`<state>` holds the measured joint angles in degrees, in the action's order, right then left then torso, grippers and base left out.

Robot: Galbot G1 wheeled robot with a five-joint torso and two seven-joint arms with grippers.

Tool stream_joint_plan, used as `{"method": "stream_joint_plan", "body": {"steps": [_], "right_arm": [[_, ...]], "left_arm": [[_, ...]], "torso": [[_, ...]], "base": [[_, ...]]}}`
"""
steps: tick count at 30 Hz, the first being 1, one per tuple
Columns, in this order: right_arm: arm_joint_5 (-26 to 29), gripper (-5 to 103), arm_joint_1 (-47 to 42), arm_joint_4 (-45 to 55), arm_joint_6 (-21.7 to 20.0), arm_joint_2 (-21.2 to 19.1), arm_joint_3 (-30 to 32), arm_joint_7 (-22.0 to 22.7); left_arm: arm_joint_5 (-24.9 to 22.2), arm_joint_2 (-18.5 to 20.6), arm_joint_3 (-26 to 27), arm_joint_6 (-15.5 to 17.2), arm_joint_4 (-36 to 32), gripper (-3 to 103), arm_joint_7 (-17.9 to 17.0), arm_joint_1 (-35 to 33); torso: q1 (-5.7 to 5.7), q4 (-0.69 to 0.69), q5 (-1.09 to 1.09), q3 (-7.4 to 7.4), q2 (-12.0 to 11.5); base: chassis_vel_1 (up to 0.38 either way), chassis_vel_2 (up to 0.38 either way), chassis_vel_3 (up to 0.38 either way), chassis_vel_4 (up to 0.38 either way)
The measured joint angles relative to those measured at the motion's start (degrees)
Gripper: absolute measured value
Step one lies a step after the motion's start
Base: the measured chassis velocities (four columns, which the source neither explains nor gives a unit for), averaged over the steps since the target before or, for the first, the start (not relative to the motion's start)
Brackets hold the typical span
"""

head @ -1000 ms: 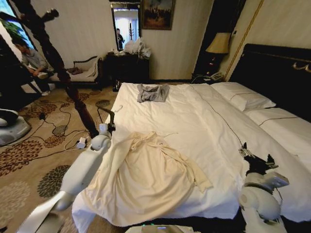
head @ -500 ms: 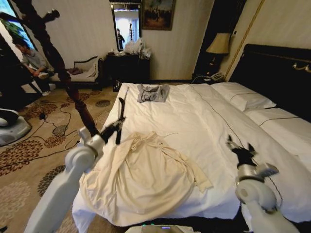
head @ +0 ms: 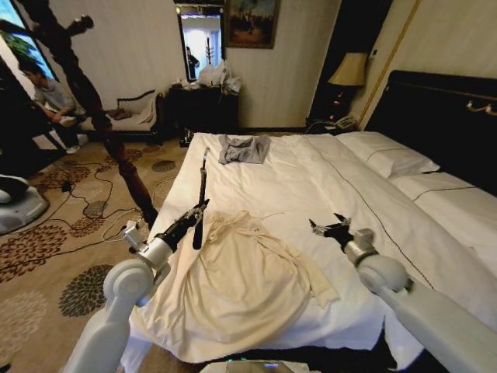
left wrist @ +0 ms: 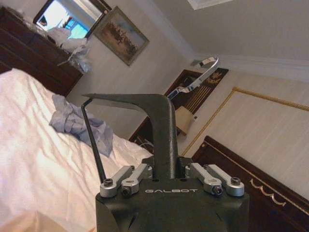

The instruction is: Pick up the clothes from the bed and hang them on the clothes hanger.

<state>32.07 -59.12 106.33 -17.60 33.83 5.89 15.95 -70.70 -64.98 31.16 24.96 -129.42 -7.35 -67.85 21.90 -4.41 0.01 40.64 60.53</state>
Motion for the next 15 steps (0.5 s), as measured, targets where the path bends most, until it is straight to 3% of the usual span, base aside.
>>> {"method": "stream_joint_plan", "body": {"steps": [3, 7, 11, 14, 15], "right_arm": [[-3.2, 100, 4.1, -1.4, -1.6, 1.5, -7.4, -0.3], [-2.3, 100, 8.6, -1.6, -3.1, 4.0, -14.0, -0.5], [2.4, 100, 14.8, -2.7, -3.2, 6.9, -19.7, -1.0], [12.1, 100, 20.8, -4.1, -4.1, 9.4, -23.7, -1.1], [12.1, 100, 20.8, -4.1, -4.1, 9.4, -23.7, -1.1]], "left_arm": [[0.2, -0.1, 0.9, 0.5, -1.5, 23, -0.2, -0.5], [0.9, -0.6, 1.2, 0.9, -2.2, 23, -0.2, -0.9], [2.2, -0.8, 1.0, 1.0, -2.7, 23, -0.3, -1.2], [4.8, -1.0, 0.5, 1.0, -2.9, 23, -0.2, -1.7], [4.8, -1.0, 0.5, 1.0, -2.9, 23, -0.2, -1.7]], "torso": [[-0.01, -0.06, 0.01, -0.01, 0.0], [-0.01, -0.03, -0.02, 0.00, 0.0], [-0.01, -0.03, -0.05, -0.01, 0.0], [-0.01, -0.02, -0.02, 0.00, 0.0], [-0.01, -0.02, -0.02, 0.00, 0.0]], "base": [[0.000, 0.000, 0.000, 0.000], [0.000, 0.000, 0.000, 0.000], [0.000, 0.000, 0.000, 0.000], [0.000, 0.000, 0.000, 0.000], [0.000, 0.000, 0.000, 0.000]]}}
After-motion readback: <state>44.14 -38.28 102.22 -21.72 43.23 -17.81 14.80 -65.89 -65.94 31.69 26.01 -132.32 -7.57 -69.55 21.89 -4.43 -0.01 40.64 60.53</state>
